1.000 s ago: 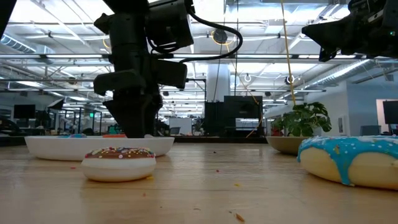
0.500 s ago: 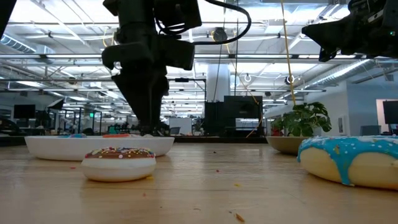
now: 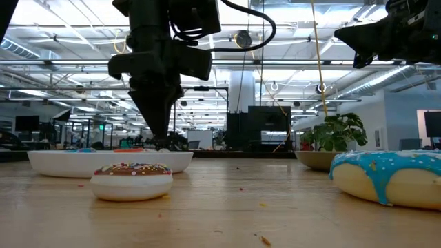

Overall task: Pick & Place donuts
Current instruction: Put the small brown donut on the white plate

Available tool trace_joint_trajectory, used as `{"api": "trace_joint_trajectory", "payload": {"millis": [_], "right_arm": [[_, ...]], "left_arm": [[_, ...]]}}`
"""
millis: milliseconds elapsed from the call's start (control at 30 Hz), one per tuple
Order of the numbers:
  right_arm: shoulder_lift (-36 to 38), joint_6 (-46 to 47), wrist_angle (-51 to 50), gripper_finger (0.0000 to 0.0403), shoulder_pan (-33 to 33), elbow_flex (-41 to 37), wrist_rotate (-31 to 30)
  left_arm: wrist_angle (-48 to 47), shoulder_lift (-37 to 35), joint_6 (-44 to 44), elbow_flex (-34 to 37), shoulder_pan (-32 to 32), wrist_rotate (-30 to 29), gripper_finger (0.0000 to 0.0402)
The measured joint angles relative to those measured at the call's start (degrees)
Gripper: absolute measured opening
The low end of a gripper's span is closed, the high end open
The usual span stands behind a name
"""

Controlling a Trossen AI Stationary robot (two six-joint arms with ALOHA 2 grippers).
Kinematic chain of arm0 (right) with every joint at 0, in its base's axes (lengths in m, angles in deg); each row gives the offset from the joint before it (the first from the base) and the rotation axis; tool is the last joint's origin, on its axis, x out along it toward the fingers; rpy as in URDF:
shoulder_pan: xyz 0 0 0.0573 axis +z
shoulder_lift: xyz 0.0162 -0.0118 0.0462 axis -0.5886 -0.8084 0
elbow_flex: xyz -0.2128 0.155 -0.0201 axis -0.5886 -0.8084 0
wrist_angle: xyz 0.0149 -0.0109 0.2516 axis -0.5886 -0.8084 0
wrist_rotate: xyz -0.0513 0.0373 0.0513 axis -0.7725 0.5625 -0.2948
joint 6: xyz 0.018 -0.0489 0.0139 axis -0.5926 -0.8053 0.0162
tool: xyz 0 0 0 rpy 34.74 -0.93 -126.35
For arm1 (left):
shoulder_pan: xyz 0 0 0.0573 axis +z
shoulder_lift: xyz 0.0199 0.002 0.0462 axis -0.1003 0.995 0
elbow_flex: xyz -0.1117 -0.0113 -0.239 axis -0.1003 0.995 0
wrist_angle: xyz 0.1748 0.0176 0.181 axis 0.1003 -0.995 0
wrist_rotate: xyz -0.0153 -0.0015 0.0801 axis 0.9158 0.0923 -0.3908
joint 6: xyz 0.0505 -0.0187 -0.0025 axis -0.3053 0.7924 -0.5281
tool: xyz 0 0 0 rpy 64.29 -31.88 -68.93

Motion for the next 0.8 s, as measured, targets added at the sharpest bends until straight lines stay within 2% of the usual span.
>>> {"api": "trace_joint_trajectory", "payload": {"millis": [233,333,400,633,800], "right_arm": [[0.0,0.0,0.0,0.0000,0.0,0.0,0.0],[0.0,0.0,0.0,0.0000,0.0,0.0,0.0],[0.0,0.0,0.0,0.0000,0.0,0.0,0.0],[0.0,0.0,0.0,0.0000,0.0,0.0,0.0],[0.0,0.0,0.0,0.0000,0.0,0.0,0.0]], "left_arm": [[-0.6,0.0,-0.5,0.0,0.0,0.0,0.0017],[-0.9,0.0,-1.3,0.0,-0.1,0.0,0.0007],[-4.2,-0.2,-1.9,-1.3,-0.5,0.0,0.0004],[-20.2,-0.5,1.1,-12.7,-4.1,-5.7,0.0010],[-22.9,-0.5,2.9,-21.9,-7.7,-6.1,0.0010]]}}
